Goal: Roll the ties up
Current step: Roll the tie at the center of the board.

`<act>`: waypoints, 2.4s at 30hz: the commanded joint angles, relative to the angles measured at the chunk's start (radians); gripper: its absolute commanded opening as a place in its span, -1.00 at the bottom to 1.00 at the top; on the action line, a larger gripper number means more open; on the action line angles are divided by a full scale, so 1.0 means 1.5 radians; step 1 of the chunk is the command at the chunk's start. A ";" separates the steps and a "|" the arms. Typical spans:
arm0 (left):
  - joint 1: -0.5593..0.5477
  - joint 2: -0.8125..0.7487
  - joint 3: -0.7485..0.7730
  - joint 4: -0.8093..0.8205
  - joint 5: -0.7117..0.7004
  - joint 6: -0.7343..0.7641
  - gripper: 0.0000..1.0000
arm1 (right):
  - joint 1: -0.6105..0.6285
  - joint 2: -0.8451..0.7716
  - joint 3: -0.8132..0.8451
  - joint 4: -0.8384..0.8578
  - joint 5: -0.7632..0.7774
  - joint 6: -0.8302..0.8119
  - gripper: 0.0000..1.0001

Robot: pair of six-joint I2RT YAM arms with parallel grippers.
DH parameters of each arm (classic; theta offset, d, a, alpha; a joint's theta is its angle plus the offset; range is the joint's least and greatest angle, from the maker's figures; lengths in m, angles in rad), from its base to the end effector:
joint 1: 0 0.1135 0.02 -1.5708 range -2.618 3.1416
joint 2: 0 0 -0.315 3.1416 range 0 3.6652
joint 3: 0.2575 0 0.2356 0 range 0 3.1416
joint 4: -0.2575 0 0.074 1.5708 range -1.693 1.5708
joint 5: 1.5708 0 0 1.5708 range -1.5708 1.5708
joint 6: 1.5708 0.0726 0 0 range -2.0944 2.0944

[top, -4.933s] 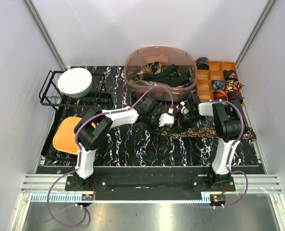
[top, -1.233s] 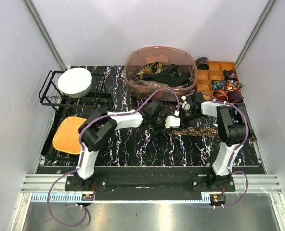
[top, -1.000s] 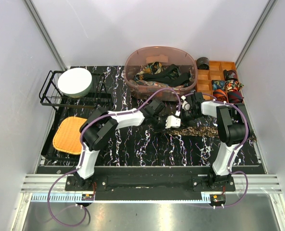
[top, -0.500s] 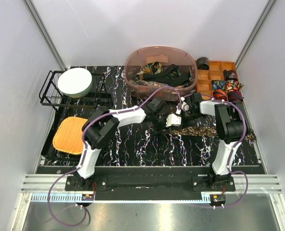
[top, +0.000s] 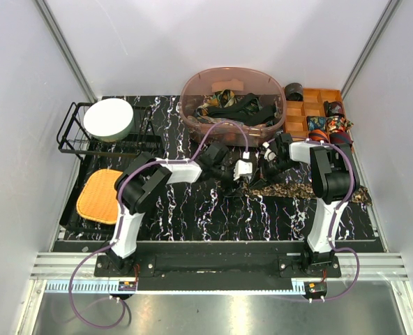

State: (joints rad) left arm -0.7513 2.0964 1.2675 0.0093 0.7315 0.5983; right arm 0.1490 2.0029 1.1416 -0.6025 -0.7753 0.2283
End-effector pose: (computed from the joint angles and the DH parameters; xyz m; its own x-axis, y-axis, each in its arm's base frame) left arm 0.3057 -0.3519 0.1650 0.0324 0.5433 -0.8389 0.9959 -0.0888 -0.0190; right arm 0.3478 0.1036 0.1406 -0.9985 0.0136 0.0535 0.0473 0.7106 0.7020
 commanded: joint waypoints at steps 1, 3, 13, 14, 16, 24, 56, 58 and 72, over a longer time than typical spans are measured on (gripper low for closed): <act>-0.006 0.041 -0.090 0.085 0.001 -0.122 0.43 | 0.004 0.042 -0.002 0.003 0.151 -0.039 -1.00; -0.003 0.054 -0.100 0.129 0.002 -0.147 0.41 | 0.003 0.048 0.005 -0.001 0.156 -0.038 -1.00; 0.007 0.107 -0.097 0.221 0.025 -0.223 -0.15 | 0.006 0.045 0.012 -0.006 0.164 -0.040 -1.00; 0.007 0.103 -0.099 0.201 0.011 -0.208 -0.31 | 0.006 0.043 0.013 -0.006 0.155 -0.041 -1.00; 0.006 0.087 -0.104 0.139 -0.016 -0.162 -0.42 | 0.006 0.034 0.013 -0.009 0.140 -0.041 -1.00; 0.006 0.039 -0.092 -0.088 -0.110 -0.024 -0.63 | -0.021 -0.041 0.032 -0.045 0.067 -0.058 -0.57; -0.033 0.033 0.002 -0.301 -0.217 0.051 -0.57 | -0.007 -0.047 -0.007 0.060 -0.137 0.002 -0.07; -0.033 0.034 0.004 -0.302 -0.213 0.050 -0.56 | -0.002 -0.038 -0.010 0.068 -0.138 0.008 -0.10; -0.031 0.040 0.011 -0.308 -0.177 0.048 -0.55 | 0.027 0.012 -0.035 0.140 -0.110 0.011 -0.16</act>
State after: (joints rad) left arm -0.7967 2.0598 1.3361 -0.2226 0.5434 0.6464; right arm 0.1768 2.0071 1.0935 -0.4366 -0.9588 0.2508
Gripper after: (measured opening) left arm 0.380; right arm 0.425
